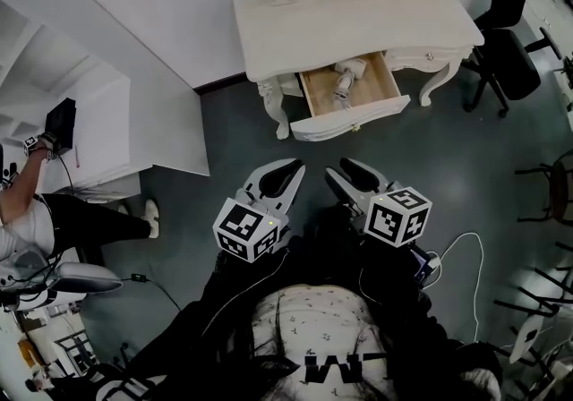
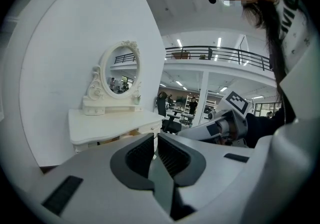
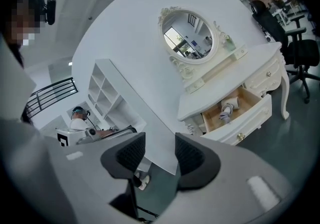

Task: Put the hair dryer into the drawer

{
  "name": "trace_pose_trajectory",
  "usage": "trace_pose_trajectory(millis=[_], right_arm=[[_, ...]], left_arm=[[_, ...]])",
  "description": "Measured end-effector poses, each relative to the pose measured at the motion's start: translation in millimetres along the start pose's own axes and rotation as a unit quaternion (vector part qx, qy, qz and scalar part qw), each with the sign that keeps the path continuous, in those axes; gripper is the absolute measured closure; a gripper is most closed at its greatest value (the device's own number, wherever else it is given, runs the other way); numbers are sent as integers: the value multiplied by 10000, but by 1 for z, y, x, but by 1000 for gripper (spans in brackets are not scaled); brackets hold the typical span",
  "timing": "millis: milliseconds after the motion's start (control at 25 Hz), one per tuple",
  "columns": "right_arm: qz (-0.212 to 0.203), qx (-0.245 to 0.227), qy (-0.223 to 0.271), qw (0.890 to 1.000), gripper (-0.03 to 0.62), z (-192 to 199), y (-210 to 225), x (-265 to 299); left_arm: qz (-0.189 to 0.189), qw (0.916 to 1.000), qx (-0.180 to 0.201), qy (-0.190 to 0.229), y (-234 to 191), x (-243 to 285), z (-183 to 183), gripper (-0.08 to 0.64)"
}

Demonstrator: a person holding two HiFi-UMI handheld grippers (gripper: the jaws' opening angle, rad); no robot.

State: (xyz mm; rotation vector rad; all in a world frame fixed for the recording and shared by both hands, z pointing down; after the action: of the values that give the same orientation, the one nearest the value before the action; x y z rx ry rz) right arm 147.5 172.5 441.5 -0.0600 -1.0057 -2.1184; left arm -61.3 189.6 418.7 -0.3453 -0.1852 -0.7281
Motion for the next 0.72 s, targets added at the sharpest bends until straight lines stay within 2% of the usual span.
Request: trace_pose_trajectory(millis=[200, 320, 520, 720], right_arm=[[98, -105, 96, 9999, 407, 35, -36, -11], [177, -134, 175, 9996, 479, 56, -60, -20], [190, -193, 106, 9996, 482, 89, -95, -30], [163, -314, 51, 9994, 482, 111, -113, -40]], left_arm=[[189, 9997, 49, 109, 8, -38, 16, 557], [299, 9994, 64, 170, 15, -63, 24, 557], [511, 9985, 94, 188, 27, -97, 35, 557], [565, 9981, 116, 225, 39, -118, 43, 557]])
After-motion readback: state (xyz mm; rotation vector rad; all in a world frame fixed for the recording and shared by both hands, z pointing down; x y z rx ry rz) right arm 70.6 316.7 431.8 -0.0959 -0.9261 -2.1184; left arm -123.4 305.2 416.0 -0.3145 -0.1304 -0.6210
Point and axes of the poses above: the fingertips, and each gripper's own axes: x forward along the fingers, y to its right, z out of its underside, the point moved 10 cm from there along -x, backward along the fingers, and after that the axes turned 5 degrees about z, right-handed, at the moved point
